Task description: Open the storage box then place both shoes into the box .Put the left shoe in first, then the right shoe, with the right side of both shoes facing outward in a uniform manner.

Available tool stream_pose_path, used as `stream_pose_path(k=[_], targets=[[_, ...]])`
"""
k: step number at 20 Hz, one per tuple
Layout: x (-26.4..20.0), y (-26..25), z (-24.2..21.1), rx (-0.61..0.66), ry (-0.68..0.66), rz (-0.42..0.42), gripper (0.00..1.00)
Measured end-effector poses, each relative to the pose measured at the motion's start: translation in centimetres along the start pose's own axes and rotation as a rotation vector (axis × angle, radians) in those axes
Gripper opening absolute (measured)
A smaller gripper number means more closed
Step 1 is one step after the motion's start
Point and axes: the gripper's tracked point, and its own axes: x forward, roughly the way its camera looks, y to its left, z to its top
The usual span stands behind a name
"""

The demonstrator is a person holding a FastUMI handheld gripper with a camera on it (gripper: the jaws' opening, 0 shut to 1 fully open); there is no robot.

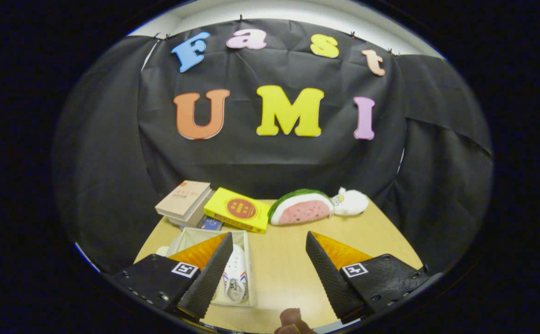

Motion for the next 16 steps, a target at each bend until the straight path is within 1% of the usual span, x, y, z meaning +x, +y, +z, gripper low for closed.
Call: stream_pose_path(k=[1,5,8,11,14,16], targets=[[-0.4,-0.9,1.0,0.001,-0.037,-0.011,0.96],[-2.1,-2.5,4.7,0.033,-0.115,0.002,0.96],[-3.3,-3.7,7.2,-0.001,-0.187,-0.006,0.96],[-4.3,-3.5,9.1,-0.019,-0.239,0.004,0.96],[-5.3,-2.4,10.7,-0.003,-0.263,0.042,0.96],[-5.5,-2.3,11.7,0.009,-0.279,0.049,0.96]])
